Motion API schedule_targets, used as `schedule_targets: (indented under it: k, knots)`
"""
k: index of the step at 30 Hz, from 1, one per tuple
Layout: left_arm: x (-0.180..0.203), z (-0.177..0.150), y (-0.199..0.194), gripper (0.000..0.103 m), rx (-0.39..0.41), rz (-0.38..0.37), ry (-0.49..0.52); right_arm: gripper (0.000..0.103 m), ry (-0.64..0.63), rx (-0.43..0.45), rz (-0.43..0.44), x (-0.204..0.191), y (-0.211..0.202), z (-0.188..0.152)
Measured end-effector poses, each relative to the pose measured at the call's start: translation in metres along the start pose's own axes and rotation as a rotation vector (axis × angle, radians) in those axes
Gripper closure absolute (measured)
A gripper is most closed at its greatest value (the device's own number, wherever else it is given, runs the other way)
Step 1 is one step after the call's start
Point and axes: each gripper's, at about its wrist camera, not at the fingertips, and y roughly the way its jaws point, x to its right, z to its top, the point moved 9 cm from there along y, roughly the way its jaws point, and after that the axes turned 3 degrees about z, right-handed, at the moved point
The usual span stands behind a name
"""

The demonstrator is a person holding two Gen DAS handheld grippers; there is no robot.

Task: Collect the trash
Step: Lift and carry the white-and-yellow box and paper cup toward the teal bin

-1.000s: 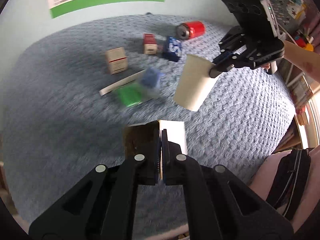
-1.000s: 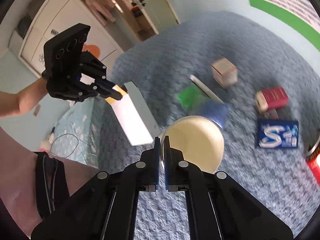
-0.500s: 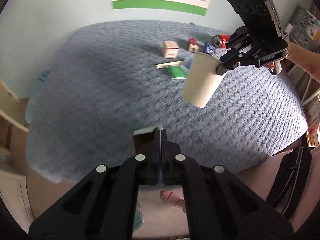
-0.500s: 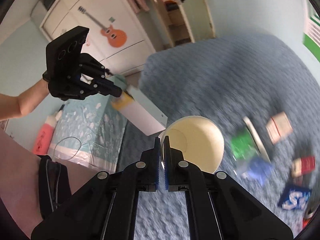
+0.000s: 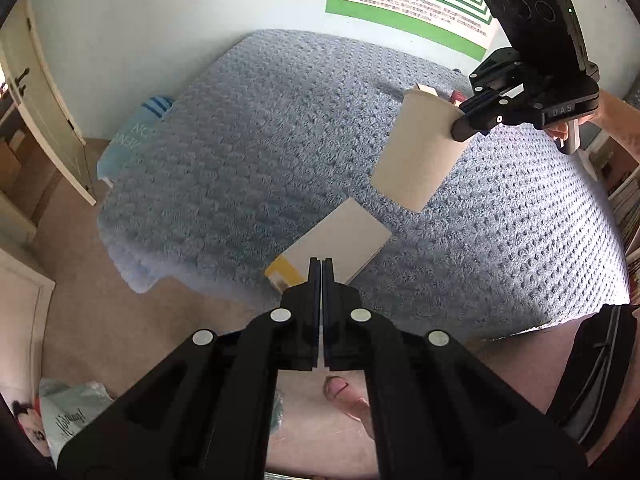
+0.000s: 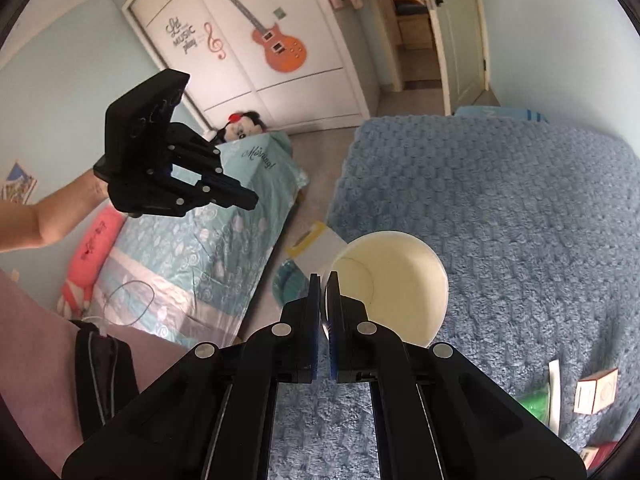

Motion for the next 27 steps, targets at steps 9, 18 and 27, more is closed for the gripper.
schedule_targets:
  k: [9, 18, 27]
  knots:
    - [-0.01, -0.01, 0.008, 0.103, -0.013, -0.008, -0.037, 0.099, 0.01, -0.012, -0.015, -0.003, -0.001, 0.001]
    - [0.0, -0.006, 0.017, 0.103, -0.031, -0.03, -0.004, 0.099, 0.064, 0.007, -0.042, 0.005, -0.013, -0.018]
    - [0.024, 0.006, 0.032, 0.103, -0.048, -0.067, 0.056, 0.099, 0.138, 0.019, -0.078, 0.015, -0.028, -0.05]
